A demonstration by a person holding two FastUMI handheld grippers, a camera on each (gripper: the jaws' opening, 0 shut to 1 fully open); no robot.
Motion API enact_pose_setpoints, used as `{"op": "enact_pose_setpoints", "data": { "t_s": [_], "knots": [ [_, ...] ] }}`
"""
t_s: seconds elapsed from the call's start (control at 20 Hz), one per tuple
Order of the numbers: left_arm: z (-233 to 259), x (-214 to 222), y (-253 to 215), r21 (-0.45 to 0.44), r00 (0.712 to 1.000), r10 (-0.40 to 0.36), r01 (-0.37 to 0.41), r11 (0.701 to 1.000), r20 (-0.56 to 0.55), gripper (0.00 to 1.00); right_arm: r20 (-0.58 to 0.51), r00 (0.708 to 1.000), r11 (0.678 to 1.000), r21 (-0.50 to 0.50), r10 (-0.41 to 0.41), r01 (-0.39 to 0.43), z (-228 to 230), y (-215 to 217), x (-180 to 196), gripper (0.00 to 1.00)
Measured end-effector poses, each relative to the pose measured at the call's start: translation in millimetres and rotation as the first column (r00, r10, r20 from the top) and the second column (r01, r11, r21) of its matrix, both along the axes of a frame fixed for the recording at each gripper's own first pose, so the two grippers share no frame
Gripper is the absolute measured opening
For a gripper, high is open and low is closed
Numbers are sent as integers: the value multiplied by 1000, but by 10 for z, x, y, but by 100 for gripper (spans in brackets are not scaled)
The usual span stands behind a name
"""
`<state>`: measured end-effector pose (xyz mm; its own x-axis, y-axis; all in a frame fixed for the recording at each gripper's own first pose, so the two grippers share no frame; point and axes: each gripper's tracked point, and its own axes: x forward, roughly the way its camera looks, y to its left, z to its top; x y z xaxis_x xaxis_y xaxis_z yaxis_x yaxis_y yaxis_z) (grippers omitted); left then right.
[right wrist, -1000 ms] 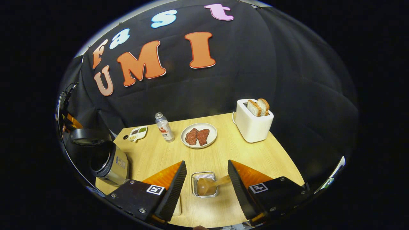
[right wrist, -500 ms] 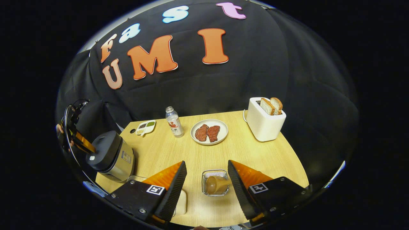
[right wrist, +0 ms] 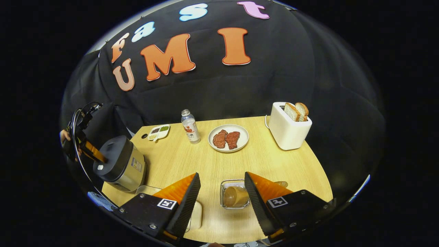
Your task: Close the left gripper, press the button to open the rice cooker; take a wooden spoon from the chopstick holder with the right hand, scoop a spoonful of rice and pour it into the rice cooker, then put the wooden spoon back into the chopstick holder.
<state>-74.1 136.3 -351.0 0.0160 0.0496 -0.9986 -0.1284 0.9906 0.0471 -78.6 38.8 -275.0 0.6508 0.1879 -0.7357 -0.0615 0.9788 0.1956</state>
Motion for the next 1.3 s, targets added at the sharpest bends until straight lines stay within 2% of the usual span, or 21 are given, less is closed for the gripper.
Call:
{"op": "enact_pose_setpoints", "data": {
  "t_s": [0.1, 0.2, 0.35, 0.4, 0.45, 0.55, 0.6, 0.65, 0.7, 0.75, 0.85, 0.9, 0.95, 1.05, 1.2, 1.25, 1.3],
  "knots": [
    [-13, -1, 4, 8, 1000, 18, -18, 1000, 1, 90, 4, 1000, 1000, 14, 5, -5, 20, 39, 11, 81],
    [-3, -16, -11, 7, 1000, 4, -4, 1000, 3, 89, 22, 1000, 999, 27, 17, -18, 63, 93, 28, 81],
    [2, -45, -18, -1, 999, -37, 37, 999, 28, 91, 59, 997, 998, 40, 46, -49, 149, 175, 43, 81],
    [10, -33, -22, 1, 998, -48, 48, 999, 50, 89, 77, 996, 997, 44, 55, -58, 181, 213, 53, 81],
    [17, -22, -19, -2, 994, -74, 74, 997, 83, 91, 99, 993, 996, 49, 66, -71, 236, 250, 64, 81],
    [54, -13, -26, 1, 976, -140, 142, 990, 168, 87, 144, 986, 994, 55, 83, -92, 333, 304, 90, 81],
    [62, -9, -16, 12, 968, -139, 140, 990, 211, 87, 161, 983, 993, 58, 94, -105, 363, 332, 89, 81],
    [85, 0, 2, 27, 957, -116, 113, 993, 265, 90, 170, 981, 992, 60, 99, -110, 373, 356, 84, 81],
    [105, -12, 15, 47, 944, -90, 80, 996, 316, 88, 177, 978, 990, 66, 110, -123, 372, 406, 58, 81],
    [143, -50, 9, 65, 925, -77, 57, 996, 371, 92, 181, 976, 988, 65, 123, -137, 367, 453, 28, 81],
    [296, -102, -201, 78, 863, -90, 59, 995, 496, 89, 206, 968, 986, 53, 145, -159, 411, 520, 12, 81],
    [401, -134, -369, 72, 826, -102, 74, 995, 554, 91, 227, 962, 985, 49, 152, -167, 471, 549, 32, 81],
    [474, -207, -526, 68, 786, -113, 91, 994, 607, 88, 254, 955, 984, 52, 153, -172, 551, 587, 64, 81],
    [793, -301, -836, 88, 709, -142, 113, 990, 691, 88, 330, 932, 981, 62, 152, -182, 758, 701, 141, 81],
    [1194, -299, -1157, 160, 561, -199, 117, 980, 803, 88, 438, 887, 980, 58, 147, -191, 1066, 802, 219, 81],
    [1365, -279, -1220, 176, 515, -209, 113, 978, 832, 96, 464, 873, 979, 59, 148, -197, 1153, 838, 225, 81],
    [1541, -280, -1287, 189, 468, -217, 106, 976, 857, 98, 488, 860, 977, 62, 148, -203, 1240, 876, 229, 81]
  ]
}}
